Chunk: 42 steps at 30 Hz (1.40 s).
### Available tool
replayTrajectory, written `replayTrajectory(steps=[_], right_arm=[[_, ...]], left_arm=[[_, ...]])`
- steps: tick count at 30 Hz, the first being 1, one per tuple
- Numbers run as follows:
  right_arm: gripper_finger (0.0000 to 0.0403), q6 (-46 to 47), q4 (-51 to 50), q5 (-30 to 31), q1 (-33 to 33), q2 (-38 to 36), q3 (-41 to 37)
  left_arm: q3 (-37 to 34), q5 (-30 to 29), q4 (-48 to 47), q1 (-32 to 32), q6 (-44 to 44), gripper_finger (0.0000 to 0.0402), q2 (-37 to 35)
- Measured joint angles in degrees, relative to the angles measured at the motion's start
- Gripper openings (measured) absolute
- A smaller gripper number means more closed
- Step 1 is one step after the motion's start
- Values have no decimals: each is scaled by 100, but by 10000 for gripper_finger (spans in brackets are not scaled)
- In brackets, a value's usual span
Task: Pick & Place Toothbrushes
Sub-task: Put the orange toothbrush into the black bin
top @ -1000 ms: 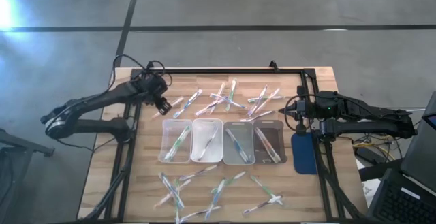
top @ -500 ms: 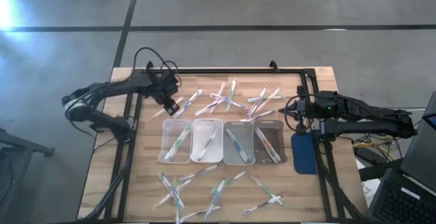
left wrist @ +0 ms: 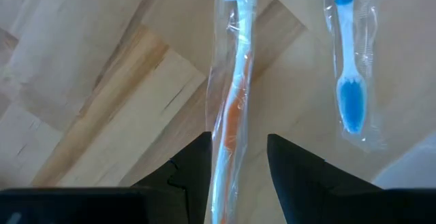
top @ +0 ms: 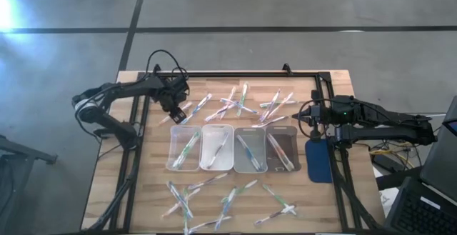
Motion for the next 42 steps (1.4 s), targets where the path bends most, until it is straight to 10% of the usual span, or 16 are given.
replayTrajectory(steps=[15,30,42], right_arm=[[8,2,0,0,0,0,0],[8,2,-2,0,0,-1,0],[8,2,0,1,1,1,0]], left_arm=[[-11,-251,229,-2,-67,141,497],[36,-266,225,-2,31,12,484],[1216,-285,-742,-59,57,11,-48]])
